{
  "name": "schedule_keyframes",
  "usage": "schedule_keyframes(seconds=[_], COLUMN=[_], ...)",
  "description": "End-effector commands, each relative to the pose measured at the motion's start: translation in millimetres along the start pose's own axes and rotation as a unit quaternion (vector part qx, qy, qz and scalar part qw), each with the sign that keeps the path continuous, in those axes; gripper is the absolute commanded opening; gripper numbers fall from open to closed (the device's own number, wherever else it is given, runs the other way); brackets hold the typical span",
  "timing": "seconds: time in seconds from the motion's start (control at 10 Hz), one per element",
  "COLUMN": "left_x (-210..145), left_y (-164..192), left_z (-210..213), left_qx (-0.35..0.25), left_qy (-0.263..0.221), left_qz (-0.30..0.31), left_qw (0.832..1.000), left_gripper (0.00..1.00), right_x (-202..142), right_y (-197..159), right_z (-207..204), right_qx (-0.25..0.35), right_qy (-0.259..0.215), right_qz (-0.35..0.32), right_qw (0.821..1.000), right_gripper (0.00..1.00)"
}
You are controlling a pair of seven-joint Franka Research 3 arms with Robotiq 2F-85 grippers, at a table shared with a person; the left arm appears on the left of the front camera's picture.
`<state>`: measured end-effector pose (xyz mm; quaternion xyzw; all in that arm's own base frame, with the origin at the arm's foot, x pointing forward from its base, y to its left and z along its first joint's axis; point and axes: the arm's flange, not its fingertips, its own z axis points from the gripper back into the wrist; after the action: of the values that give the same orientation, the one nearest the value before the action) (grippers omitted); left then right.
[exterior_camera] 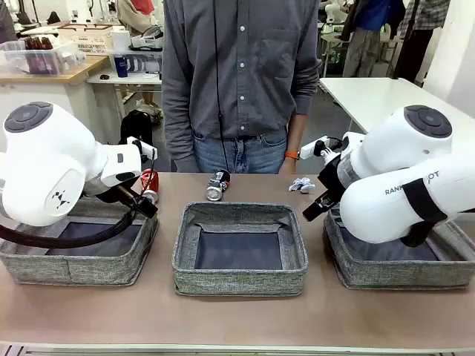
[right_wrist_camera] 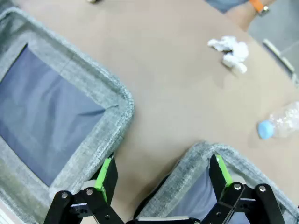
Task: Sort the waste into the appropriate baskets.
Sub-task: Pick up the waste item pointed out by the person.
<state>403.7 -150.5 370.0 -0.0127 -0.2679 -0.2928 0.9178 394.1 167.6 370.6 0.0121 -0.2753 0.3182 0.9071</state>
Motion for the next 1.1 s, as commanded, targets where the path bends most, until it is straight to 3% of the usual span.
schedule_keyframes(seconds=[0.0, 1.0], left_x=[0.0, 0.0], left_y=[0.0, 0.0], left_z=[0.1, 0.1], left_qx=[0.000, 0.000], left_qy=[0.000, 0.000], left_qz=[0.000, 0.000], left_qw=[1.000, 1.000], left_gripper=[1.00, 1.00], right_x=[0.0, 0.0], right_y=[0.0, 0.0], right_z=[0.0, 0.0], right_qx=[0.000, 0.000], right_qy=[0.000, 0.000], right_qz=[0.000, 0.000], right_qw=[1.000, 1.000], right_gripper=[1.00, 1.00])
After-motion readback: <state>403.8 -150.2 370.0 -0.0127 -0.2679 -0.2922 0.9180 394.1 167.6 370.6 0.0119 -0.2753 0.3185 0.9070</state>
